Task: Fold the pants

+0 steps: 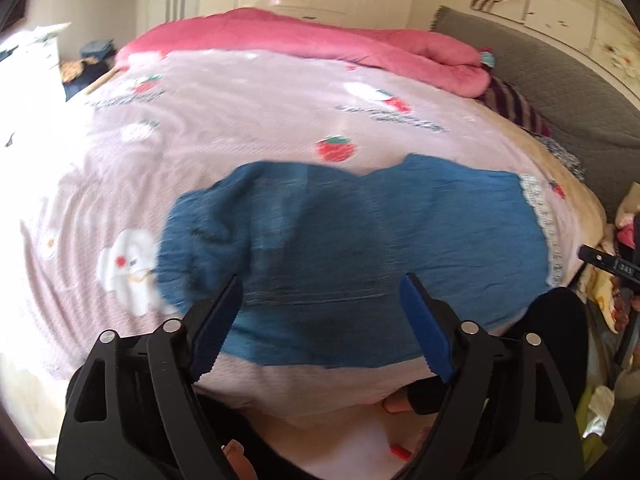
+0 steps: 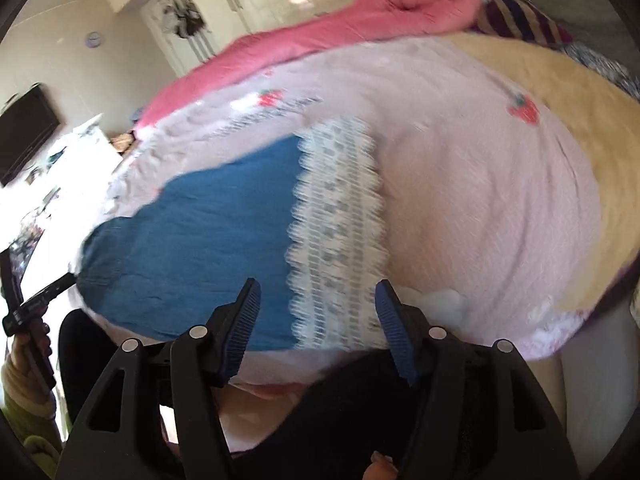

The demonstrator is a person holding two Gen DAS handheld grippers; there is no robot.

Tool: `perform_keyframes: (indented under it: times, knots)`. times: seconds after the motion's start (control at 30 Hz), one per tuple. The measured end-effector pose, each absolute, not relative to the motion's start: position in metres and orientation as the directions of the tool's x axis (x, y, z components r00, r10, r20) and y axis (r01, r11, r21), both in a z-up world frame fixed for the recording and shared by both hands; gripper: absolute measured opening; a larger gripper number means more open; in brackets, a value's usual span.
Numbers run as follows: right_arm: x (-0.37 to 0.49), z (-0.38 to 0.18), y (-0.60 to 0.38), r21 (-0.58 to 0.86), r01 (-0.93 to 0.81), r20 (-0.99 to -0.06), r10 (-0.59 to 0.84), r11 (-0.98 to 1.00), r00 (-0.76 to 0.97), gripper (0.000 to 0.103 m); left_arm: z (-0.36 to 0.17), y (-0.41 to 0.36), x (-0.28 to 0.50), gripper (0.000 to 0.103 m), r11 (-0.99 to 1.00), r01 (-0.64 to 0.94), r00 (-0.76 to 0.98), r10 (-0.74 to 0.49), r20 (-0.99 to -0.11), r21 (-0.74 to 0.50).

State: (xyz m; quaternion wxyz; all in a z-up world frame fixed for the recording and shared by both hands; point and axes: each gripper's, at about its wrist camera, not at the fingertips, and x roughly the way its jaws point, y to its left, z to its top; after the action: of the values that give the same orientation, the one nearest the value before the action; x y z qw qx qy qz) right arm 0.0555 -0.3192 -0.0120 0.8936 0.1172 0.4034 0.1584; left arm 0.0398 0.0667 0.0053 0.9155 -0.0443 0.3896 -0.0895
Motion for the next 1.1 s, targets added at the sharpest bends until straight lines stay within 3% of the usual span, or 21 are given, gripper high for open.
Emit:
perform_keyframes:
  times: [0.2, 0.37, 0.5, 0.73, 1.1]
  knots:
    - [0.076, -0.021, -0.266, 0.317, -0.296, -0.715, 0.432, 0.901, 0.549, 0.063, 0.005, -0.003, 0.068, 0.082, 0.937, 0.302, 0.624, -0.333, -0.707, -0.175]
    - [0.086, -0.043, -0.247, 0.318, -0.279, -0.778, 0.417, 0.906, 0.470, 0.068, -0.026, -0.020, 0.099, 0.082, 0.970, 0.230, 0.602, -0.204, -0.772, -0.078]
    - [0.087, -0.062, -0.248, 0.341, -0.229, -0.806, 0.409, 0.912, 0.428, 0.070, -0.050, 0.008, 0.107, 0.082, 0.984, 0.140, 0.562, -0.174, -0.809, -0.114]
    - [0.086, -0.065, -0.241, 0.343, -0.246, -0.796, 0.419, 0.907, 0.438, 0.084, -0.058, 0.025, 0.109, 0.082, 0.969, 0.160, 0.567, -0.247, -0.786, -0.189]
    - [0.054, -0.026, -0.289, 0.411, -0.191, -0.682, 0.440, 0.892, 0.584, 0.084, -0.013, 0.011, 0.082, 0.086, 0.964, 0.227, 0.637, -0.252, -0.729, -0.135]
